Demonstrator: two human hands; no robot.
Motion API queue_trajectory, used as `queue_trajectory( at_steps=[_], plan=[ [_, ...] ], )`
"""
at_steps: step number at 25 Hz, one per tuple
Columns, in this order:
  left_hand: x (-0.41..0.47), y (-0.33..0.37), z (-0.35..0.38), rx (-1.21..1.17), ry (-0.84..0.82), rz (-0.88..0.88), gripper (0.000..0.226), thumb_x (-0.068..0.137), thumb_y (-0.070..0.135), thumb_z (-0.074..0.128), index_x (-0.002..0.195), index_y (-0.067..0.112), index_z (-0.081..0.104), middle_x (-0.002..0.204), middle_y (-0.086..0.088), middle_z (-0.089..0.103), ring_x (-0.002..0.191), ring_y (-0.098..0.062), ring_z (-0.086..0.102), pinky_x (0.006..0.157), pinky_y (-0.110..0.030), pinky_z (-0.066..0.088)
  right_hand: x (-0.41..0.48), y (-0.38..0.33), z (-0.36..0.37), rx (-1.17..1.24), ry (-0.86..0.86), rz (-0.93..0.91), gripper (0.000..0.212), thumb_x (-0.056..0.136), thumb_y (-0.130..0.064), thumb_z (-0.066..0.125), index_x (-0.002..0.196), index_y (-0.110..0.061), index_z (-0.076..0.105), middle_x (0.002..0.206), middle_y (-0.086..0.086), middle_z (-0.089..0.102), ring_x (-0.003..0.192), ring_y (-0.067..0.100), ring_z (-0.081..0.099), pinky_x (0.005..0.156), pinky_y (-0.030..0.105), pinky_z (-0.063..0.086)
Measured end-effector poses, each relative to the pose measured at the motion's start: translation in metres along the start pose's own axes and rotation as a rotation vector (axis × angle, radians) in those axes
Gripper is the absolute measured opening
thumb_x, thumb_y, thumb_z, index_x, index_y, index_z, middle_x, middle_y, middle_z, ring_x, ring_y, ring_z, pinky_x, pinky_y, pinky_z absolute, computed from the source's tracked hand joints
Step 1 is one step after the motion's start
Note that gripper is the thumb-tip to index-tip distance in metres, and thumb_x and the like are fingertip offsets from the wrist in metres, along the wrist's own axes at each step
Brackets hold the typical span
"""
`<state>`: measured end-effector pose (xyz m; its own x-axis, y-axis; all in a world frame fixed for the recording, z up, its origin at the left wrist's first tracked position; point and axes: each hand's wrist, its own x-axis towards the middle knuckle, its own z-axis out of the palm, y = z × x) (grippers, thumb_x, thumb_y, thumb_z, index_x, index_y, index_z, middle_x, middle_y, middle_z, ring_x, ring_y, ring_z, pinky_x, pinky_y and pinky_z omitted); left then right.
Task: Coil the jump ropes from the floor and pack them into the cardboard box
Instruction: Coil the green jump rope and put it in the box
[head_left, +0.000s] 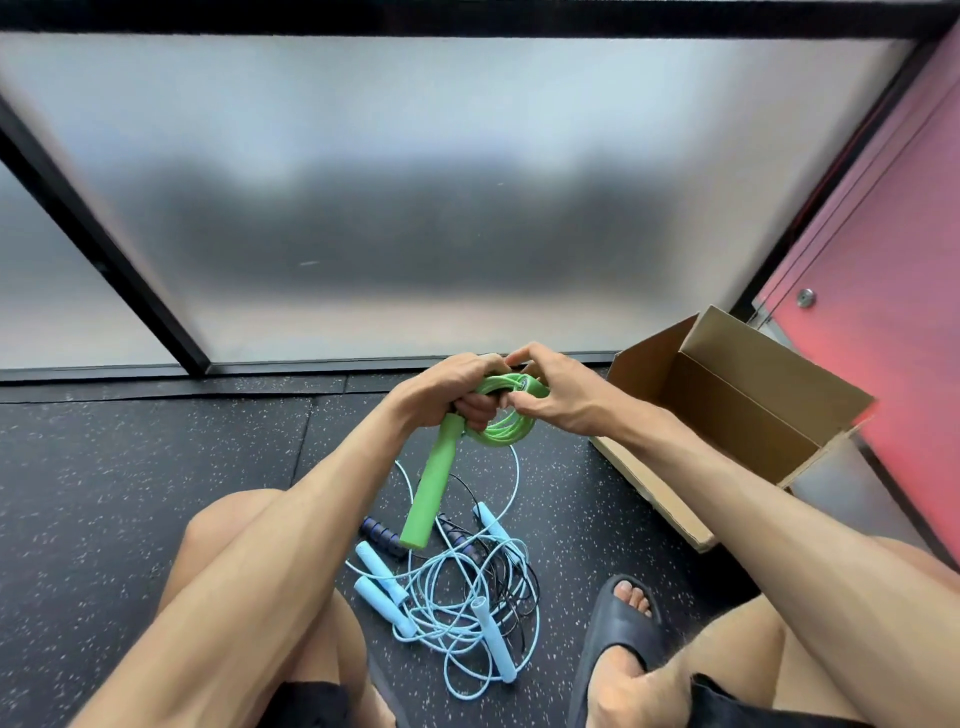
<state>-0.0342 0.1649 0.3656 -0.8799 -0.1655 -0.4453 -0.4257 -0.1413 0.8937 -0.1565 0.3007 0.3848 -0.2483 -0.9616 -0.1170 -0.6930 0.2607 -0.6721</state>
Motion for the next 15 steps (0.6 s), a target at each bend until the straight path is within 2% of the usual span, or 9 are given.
queue_trajectory(
  at_steps=[3,7,9,12,15],
  plan=[
    [0.016,0.005,0.022,-0.027,0.046,0.029,0.032,0.099,0.019,0.037,0.073,0.009,0.052,0.046,0.001,0.034,0.041,-0.013,0.027,0.049,-0.026,0.032,-0.011,0.013,-0.009,-0.095,0.031,0.048,0.036,0.092,-0.026,0.063,0.124,-0.019,0.048,0.095,0.002,0.066,0.083,0.019,0.064,0.075,0.034,0.053],
    [0.057,0.008,0.049,-0.036,0.155,0.093,0.028,0.097,0.016,0.048,0.083,0.003,0.068,0.058,-0.010,0.057,0.054,-0.023,0.056,0.066,-0.034,0.051,-0.025,0.050,-0.028,-0.069,0.160,0.156,0.017,0.093,-0.022,0.061,0.109,-0.017,0.057,0.089,0.002,0.067,0.076,0.018,0.061,0.067,0.028,0.046],
    [0.083,0.007,0.061,-0.118,0.134,0.067,0.027,0.098,0.023,0.052,0.093,0.002,0.069,0.068,-0.013,0.061,0.061,-0.025,0.056,0.064,-0.034,0.049,-0.029,0.076,-0.039,-0.023,0.212,0.234,0.009,0.092,-0.017,0.059,0.101,-0.017,0.060,0.087,0.004,0.068,0.076,0.020,0.061,0.069,0.031,0.046],
    [0.124,0.006,0.083,-0.120,0.069,-0.001,0.026,0.098,0.033,0.056,0.101,0.010,0.068,0.074,-0.008,0.061,0.064,-0.019,0.052,0.058,-0.028,0.044,-0.034,0.120,-0.051,0.006,0.226,0.340,0.013,0.090,-0.012,0.056,0.098,-0.014,0.065,0.085,0.004,0.066,0.077,0.021,0.058,0.067,0.028,0.040],
    [0.169,0.002,0.104,-0.182,-0.025,-0.024,0.031,0.094,0.039,0.062,0.106,0.011,0.070,0.083,-0.007,0.068,0.066,-0.017,0.060,0.062,-0.031,0.054,-0.032,0.172,-0.063,0.021,0.265,0.439,0.014,0.090,-0.012,0.054,0.098,-0.011,0.065,0.085,0.003,0.064,0.079,0.021,0.057,0.069,0.027,0.040]
  ],
)
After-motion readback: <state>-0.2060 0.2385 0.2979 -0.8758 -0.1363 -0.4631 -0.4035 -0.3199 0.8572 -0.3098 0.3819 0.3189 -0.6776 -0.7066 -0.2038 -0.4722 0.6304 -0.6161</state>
